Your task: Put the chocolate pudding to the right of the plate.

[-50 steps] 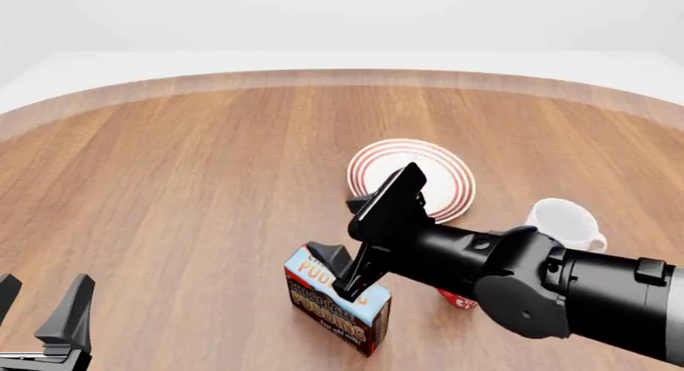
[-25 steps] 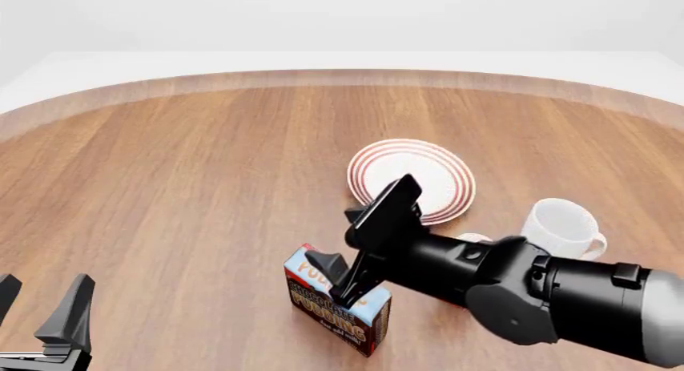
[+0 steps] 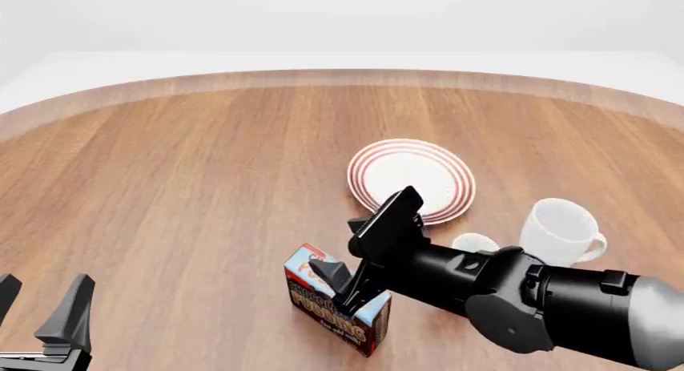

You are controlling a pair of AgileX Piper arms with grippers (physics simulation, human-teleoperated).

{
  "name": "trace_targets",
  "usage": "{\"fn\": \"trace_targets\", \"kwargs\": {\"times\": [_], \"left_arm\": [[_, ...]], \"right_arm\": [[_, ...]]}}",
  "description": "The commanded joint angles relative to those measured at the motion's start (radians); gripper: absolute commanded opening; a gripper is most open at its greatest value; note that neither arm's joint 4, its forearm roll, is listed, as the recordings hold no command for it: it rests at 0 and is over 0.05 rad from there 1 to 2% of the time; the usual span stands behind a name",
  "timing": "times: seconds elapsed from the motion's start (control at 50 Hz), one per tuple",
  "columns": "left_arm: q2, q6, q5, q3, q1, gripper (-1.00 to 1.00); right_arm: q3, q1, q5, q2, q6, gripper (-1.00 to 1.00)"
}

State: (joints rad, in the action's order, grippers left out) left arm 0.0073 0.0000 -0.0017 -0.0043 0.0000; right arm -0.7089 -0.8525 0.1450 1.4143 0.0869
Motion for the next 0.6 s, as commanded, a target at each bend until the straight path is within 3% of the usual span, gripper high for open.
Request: {"fn": "trace_targets", "kwargs": {"times": [0.02, 0.6], "left_arm": [[0.000, 0.000, 0.000, 0.000, 0.000, 1.00], [0.000, 0.000, 0.000, 0.000, 0.000, 1.00]], "right_arm": [[0.010, 0.001, 0.012, 0.014, -0.011, 1.00], [0.025, 0.006, 0.062, 0.070, -0.034, 1.00]]}}
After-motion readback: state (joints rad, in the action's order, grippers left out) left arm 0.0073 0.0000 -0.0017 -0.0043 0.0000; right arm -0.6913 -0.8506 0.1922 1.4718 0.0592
